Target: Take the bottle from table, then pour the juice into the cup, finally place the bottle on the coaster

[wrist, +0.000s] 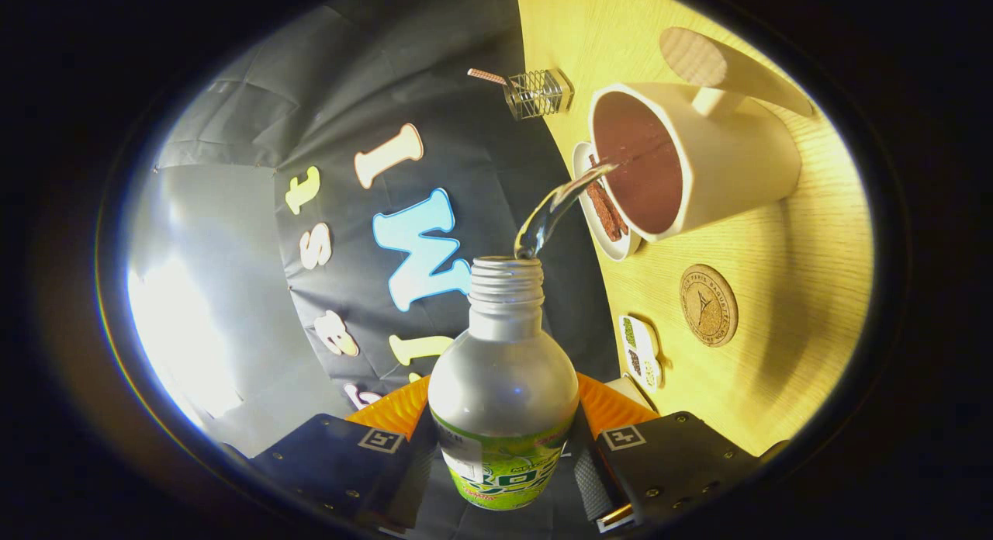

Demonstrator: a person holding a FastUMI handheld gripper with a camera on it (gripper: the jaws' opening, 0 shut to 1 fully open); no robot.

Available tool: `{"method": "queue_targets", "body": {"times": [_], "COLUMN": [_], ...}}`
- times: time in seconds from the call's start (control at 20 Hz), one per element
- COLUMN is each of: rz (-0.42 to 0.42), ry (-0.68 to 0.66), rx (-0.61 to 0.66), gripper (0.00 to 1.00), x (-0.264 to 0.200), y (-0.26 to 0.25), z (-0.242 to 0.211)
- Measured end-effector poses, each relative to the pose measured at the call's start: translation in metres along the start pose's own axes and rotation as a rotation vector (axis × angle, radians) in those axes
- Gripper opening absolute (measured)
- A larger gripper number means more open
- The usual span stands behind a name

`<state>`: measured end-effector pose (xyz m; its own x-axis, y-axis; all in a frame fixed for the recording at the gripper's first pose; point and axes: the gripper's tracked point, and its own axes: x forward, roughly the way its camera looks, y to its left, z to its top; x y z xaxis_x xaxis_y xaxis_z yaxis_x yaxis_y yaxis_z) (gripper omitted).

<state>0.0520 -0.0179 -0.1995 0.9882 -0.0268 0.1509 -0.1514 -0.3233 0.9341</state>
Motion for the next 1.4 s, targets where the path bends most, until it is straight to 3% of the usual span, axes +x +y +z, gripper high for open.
{"method": "queue_targets", "body": {"times": [1.4], "rz": [0.05], "ry": [-0.072], "rx": [0.179], "gripper": [0.77], "x": [0.01], "y": [0.013], "z": [0.011]}}
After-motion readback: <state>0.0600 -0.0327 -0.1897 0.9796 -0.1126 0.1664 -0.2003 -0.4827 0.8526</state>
